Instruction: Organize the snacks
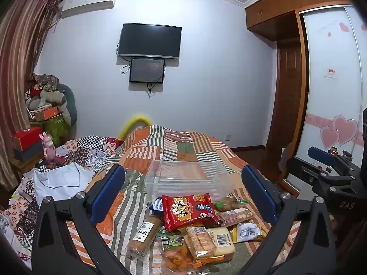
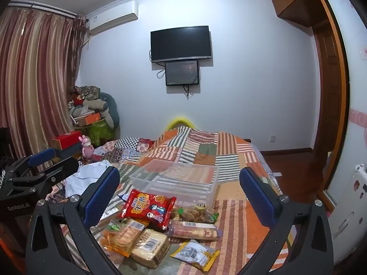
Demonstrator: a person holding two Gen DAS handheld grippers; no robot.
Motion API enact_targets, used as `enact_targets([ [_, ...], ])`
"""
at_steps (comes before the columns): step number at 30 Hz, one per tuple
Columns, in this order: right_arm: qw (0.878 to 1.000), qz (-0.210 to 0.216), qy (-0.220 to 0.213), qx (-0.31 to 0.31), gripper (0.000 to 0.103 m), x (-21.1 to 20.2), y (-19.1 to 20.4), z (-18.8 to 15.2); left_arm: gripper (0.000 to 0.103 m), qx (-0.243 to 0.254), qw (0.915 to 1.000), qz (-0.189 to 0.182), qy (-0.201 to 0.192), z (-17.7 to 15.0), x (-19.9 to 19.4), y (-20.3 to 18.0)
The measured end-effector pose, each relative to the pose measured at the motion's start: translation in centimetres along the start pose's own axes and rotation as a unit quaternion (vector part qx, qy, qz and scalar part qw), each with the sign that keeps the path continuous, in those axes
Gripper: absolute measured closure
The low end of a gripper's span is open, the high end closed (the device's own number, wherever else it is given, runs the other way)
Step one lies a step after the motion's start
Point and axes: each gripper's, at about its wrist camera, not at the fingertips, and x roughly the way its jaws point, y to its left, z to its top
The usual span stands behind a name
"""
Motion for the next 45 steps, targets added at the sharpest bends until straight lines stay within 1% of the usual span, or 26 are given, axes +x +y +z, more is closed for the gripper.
enact_targets([
  [5, 1.0, 0.003, 0.0, -0.002, 0.0, 0.16, 0.17, 0.07, 0.0, 0.0, 1.0, 0.001, 0.0, -0.05, 0.01, -0.21],
  [13, 1.0, 0.01, -0.007, 0.007, 0.0, -0.7, 0.15, 0.44, 0.0, -0.005, 1.0, 0.0, 0.002, -0.04, -0.26, -0.12],
  [25, 1.0, 0.011, -0.009, 0.014, 0.0, -0.74, -0.2, 0.55, 0.0, -0.005, 1.0, 0.002, 0.001, -0.38, 0.28, 0.14],
  [45, 1.0, 0.017, -0.009, 0.018, 0.0, -0.37, -0.22, 0.43, 0.0, -0.003, 1.0, 0.005, -0.003, -0.26, -0.18, -0.17],
])
